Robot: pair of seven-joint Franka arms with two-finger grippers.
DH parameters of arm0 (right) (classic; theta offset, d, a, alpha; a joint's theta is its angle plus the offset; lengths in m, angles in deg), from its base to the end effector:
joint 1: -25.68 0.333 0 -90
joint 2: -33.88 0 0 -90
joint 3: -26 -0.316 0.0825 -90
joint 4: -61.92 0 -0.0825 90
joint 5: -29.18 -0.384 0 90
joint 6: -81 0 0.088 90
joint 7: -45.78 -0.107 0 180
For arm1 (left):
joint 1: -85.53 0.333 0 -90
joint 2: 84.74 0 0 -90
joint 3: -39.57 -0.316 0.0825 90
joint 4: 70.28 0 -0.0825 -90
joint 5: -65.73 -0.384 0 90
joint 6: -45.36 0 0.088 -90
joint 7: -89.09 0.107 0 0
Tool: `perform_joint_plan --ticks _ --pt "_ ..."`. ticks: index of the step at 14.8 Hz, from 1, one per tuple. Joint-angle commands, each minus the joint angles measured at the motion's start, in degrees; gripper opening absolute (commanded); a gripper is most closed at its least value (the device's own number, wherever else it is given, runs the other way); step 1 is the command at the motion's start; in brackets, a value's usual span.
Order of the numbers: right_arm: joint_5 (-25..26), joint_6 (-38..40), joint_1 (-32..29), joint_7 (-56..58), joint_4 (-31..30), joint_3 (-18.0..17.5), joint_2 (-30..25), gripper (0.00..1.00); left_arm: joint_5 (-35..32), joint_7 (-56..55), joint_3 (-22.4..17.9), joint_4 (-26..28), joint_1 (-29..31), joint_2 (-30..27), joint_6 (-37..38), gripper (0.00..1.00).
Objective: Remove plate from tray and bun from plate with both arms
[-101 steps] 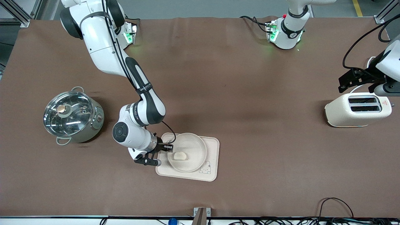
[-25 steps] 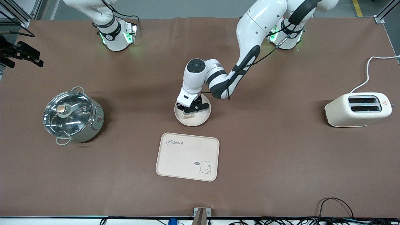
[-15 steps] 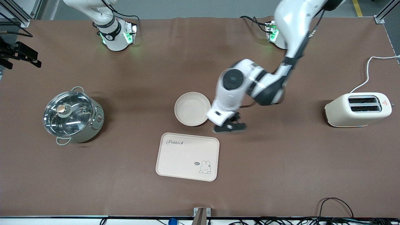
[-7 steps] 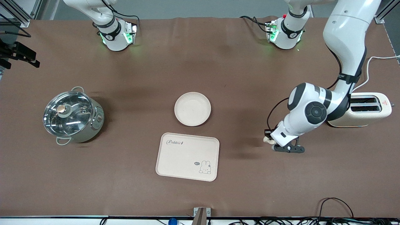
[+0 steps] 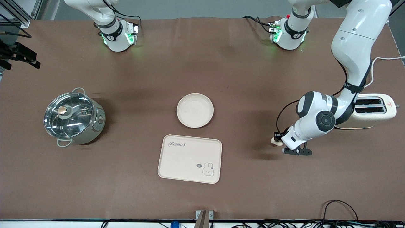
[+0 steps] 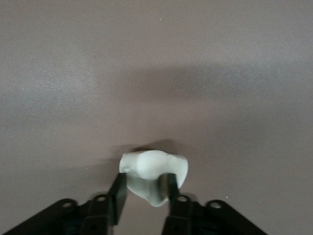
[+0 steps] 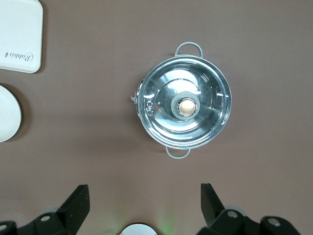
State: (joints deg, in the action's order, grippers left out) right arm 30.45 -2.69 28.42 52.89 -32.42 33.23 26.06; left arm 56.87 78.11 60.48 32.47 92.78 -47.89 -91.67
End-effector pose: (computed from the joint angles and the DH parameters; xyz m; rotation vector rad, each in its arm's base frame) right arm 0.4979 -0.0466 0.6511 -3.1396 -0.0713 0.0797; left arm 0.6410 -0.1360 0.2104 3.0293 -0.1412 -0.0305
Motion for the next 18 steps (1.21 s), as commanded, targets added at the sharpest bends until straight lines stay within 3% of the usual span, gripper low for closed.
perform_joint_plan --ticks 1,3,9,12,13,17,18 --pt "-0.03 0.19 -0.64 0.54 0.21 -0.37 -0.01 1.0 0.15 1.92 1.15 -0.35 0.49 -1.69 0.18 1.0" --pt "-0.03 0.19 -0.64 0.54 0.21 -0.37 -0.01 1.0 0.15 2.1 2.2 -2.28 0.4 -5.19 2.45 1.0" --pt "0.06 0.19 -0.55 0.45 0.21 -0.37 -0.01 1.0 0.15 2.1 4.32 -19.84 0.49 -12.05 30.91 1.0" --pt "0.06 1.32 -1.51 0.54 0.12 -0.28 -0.18 1.0 0.33 2.63 4.32 -21.01 0.66 -17.49 35.86 1.0" --pt "0.06 1.85 -1.78 0.54 0.03 -0.37 -0.18 1.0 1.11 4.11 3.27 -21.01 0.58 -20.3 37.96 1.0" --pt "-0.03 1.59 -2.31 0.62 -0.32 -0.28 -0.18 1.0 8.04 8.51 -13.13 -19.7 -8.9 -31.47 43.32 1.0" --pt "-0.03 1.68 -2.22 0.62 -0.41 -0.37 -0.18 1.0 9.46 9.56 -14.91 -18.13 -9.35 -33.58 44.12 1.0"
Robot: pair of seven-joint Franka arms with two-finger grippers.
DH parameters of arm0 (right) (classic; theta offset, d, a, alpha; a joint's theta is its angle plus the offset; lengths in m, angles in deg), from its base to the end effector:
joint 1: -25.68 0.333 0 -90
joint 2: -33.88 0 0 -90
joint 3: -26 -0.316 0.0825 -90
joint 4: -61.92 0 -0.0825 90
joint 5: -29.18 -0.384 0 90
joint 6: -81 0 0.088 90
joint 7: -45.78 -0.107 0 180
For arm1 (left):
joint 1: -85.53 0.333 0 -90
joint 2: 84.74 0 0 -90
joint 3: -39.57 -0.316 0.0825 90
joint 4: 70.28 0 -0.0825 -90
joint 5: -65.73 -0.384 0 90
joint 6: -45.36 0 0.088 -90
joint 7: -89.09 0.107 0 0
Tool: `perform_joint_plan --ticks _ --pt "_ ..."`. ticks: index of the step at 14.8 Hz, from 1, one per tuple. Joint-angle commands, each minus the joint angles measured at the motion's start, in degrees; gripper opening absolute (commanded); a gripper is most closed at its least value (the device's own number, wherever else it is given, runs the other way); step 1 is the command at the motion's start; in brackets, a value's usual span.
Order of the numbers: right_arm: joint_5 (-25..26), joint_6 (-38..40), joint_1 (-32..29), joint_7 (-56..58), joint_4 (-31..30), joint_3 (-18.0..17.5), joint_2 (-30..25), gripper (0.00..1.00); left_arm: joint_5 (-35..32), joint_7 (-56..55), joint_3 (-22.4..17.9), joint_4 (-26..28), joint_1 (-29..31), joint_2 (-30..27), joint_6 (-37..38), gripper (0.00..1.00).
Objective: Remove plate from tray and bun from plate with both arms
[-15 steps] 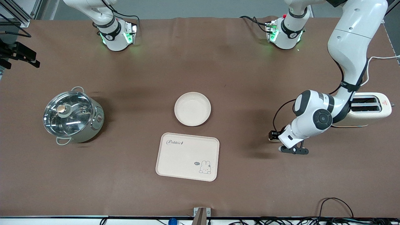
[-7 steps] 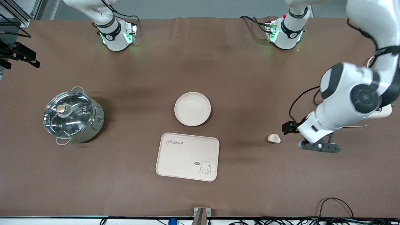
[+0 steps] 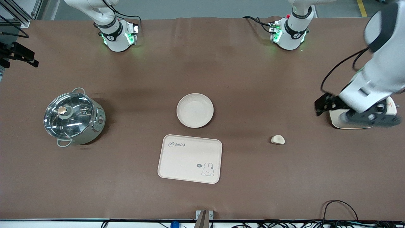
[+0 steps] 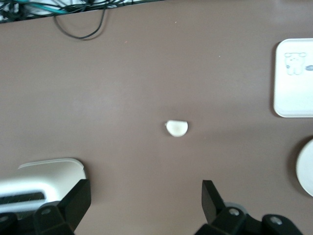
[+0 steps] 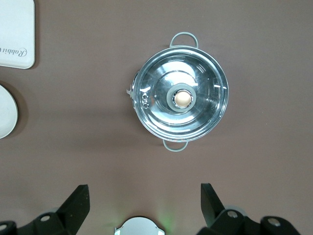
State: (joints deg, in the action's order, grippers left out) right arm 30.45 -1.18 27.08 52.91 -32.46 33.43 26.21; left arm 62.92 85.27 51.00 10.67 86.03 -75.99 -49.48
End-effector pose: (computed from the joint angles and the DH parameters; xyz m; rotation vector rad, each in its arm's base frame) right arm 0.4943 -0.0597 0.6474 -3.1346 -0.0296 0.1258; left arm 0.6013 -0.1009 0.6203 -3.1253 0.1914 -0.1478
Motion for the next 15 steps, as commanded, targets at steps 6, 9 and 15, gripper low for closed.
perform_joint_plan --ticks 6,9,15 --pt "-0.03 -0.18 -0.7 0.61 -0.28 -0.66 -0.33 1.0 2.99 2.85 -7.03 15.47 -3.65 -14.1 -2.98 1.0" --pt "-0.03 -0.09 -0.79 0.61 -0.28 -0.66 -0.33 1.0 2.99 2.76 -6.68 14.77 -3.4 -13.23 -2.02 1.0" --pt "-0.03 0.0 -0.62 0.61 -0.28 -0.66 -0.33 1.0 2.81 2.23 -6.95 10.99 -3.13 -11.38 -1.23 1.0"
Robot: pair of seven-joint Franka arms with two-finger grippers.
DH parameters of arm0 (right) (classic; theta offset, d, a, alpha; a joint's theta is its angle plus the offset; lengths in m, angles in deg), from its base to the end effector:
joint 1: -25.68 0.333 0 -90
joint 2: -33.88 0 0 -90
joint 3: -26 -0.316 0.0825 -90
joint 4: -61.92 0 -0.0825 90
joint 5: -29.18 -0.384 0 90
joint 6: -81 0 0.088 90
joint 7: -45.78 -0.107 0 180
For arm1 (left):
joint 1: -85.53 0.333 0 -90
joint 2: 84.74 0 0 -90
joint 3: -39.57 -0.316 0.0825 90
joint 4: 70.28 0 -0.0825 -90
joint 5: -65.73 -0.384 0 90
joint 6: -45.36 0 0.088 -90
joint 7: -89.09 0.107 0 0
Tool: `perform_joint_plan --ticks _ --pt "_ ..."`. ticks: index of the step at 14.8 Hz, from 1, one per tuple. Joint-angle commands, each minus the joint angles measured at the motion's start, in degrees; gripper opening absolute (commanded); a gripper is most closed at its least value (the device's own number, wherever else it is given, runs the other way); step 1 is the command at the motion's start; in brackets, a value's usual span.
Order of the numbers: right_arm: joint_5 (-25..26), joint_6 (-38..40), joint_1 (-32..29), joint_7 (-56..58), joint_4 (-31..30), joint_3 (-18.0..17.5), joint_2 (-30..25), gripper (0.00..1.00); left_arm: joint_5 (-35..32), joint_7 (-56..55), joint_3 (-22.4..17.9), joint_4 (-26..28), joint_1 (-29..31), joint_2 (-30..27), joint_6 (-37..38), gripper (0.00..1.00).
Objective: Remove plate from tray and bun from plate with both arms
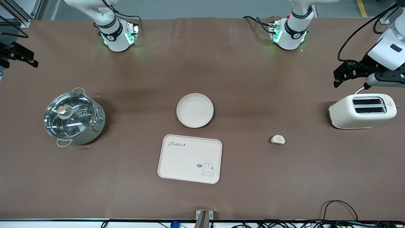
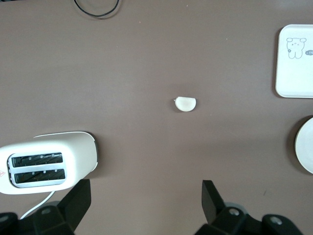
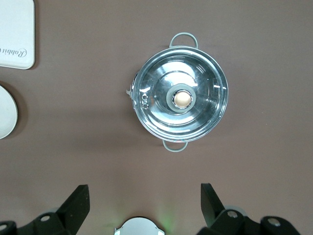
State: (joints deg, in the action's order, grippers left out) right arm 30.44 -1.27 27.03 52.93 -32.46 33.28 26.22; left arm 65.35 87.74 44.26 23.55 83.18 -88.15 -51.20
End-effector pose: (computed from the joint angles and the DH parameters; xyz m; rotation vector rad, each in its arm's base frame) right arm 0.4946 -0.0588 0.6474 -3.1350 -0.0329 0.1236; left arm 0.5429 -0.0678 0.6359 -3.1295 0.1563 -0.1686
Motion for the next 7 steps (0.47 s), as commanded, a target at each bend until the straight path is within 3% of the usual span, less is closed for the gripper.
perform_joint_plan --ticks 1,7 --pt "-0.03 0.09 -0.57 0.59 -0.28 -0.51 -0.42 1.0 0.47 -0.33 -0.29 -1.89 -0.28 0.77 0.59 1.0" --pt "-0.03 -0.17 -0.57 0.68 -0.28 -0.6 -0.34 1.0 0.38 -0.24 -0.29 -1.98 -0.19 0.69 1.55 1.0"
